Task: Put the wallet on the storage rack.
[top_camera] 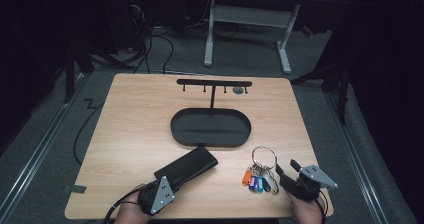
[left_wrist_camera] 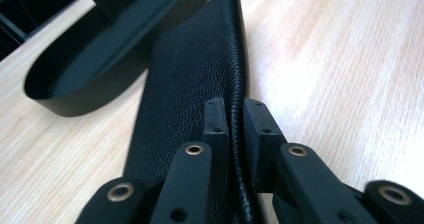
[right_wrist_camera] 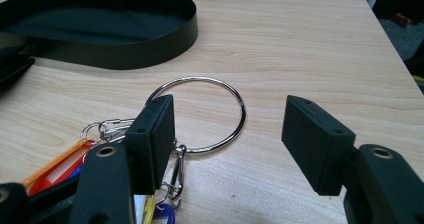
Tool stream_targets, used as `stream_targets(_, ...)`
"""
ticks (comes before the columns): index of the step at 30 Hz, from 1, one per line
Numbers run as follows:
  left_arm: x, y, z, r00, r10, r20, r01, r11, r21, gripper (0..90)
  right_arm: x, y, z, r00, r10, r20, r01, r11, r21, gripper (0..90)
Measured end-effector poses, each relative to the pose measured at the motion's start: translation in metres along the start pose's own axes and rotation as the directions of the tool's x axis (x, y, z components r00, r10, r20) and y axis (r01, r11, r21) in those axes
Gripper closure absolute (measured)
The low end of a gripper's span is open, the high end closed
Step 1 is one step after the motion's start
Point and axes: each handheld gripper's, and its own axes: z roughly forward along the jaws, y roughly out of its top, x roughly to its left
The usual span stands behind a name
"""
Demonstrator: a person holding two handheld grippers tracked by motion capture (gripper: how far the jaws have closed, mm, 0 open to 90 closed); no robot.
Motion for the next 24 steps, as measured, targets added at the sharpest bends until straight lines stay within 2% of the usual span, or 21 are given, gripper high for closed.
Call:
stream_targets(4,0.007,0.0,-0.007,0.9974,-0.068,0.022,0.069,0.9969,-0.038,82.5,0.0,0.001,0.001,1.0,-0.003,-0.001,0.003,1.0,-0.004,38.5)
stream_targets(9,0.009,0.001,-0.015,0.9914,-0.121,0.051,0.124,0.9898,-0.07,82.8,0.002,0.004,0.001,0.9999,-0.011,-0.009,0.011,1.0,-0.014,38.6)
stream_targets(13,0.009,0.004,-0.021,0.9868,-0.144,0.074,0.151,0.984,-0.095,83.0,0.002,0.005,0.006,0.9998,-0.008,-0.016,0.008,1.0,-0.01,38.8)
stream_targets(21,0.012,0.009,-0.031,0.9688,-0.205,0.139,0.225,0.9639,-0.143,83.2,0.004,0.007,0.009,0.9993,-0.031,-0.023,0.031,0.999,-0.01,38.8)
stream_targets(24,0.012,0.011,-0.032,0.9571,-0.232,0.174,0.26,0.9526,-0.159,83.3,0.003,0.006,0.006,0.9993,-0.03,-0.022,0.03,1.0,-0.011,38.9)
